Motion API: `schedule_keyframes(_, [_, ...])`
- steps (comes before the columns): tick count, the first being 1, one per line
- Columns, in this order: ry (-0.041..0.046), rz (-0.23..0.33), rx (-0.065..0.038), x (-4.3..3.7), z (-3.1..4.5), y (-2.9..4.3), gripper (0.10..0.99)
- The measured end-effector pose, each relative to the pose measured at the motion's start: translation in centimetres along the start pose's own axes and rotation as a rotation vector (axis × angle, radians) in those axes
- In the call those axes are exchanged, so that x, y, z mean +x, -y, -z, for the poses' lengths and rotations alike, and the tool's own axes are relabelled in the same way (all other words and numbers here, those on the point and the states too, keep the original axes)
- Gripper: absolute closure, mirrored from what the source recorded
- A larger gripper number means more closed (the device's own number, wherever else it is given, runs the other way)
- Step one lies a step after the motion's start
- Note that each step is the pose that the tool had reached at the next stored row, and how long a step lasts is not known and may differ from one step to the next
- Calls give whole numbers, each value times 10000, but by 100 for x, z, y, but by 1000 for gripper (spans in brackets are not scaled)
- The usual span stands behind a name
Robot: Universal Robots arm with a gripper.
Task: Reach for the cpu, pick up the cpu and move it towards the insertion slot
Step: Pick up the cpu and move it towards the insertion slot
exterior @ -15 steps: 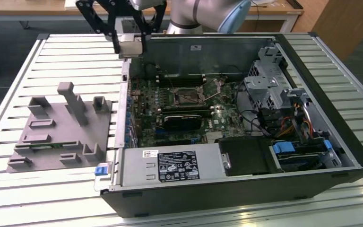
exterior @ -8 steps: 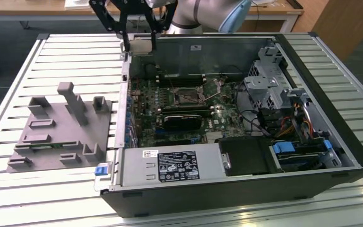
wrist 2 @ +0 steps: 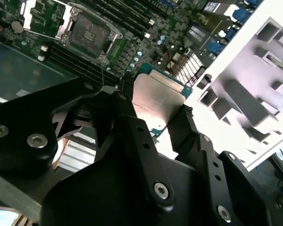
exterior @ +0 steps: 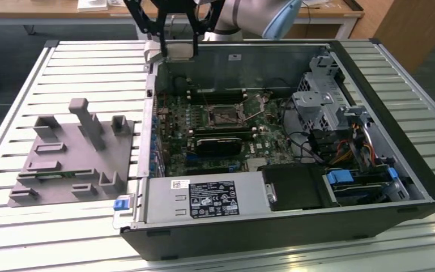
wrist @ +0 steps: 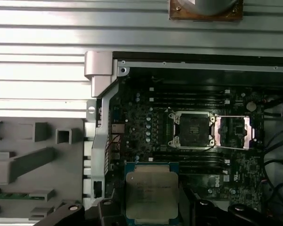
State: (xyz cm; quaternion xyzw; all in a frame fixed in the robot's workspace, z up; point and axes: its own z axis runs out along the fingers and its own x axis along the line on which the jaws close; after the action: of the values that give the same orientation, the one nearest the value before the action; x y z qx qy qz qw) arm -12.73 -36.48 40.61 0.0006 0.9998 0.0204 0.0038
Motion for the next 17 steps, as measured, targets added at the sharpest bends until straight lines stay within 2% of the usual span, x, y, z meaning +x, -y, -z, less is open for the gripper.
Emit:
schedule_keyframes(9, [-1,0,1,-197,-13,-149,549])
schedule_keyframes(17, [0,1,0,-340,-19,-215,549])
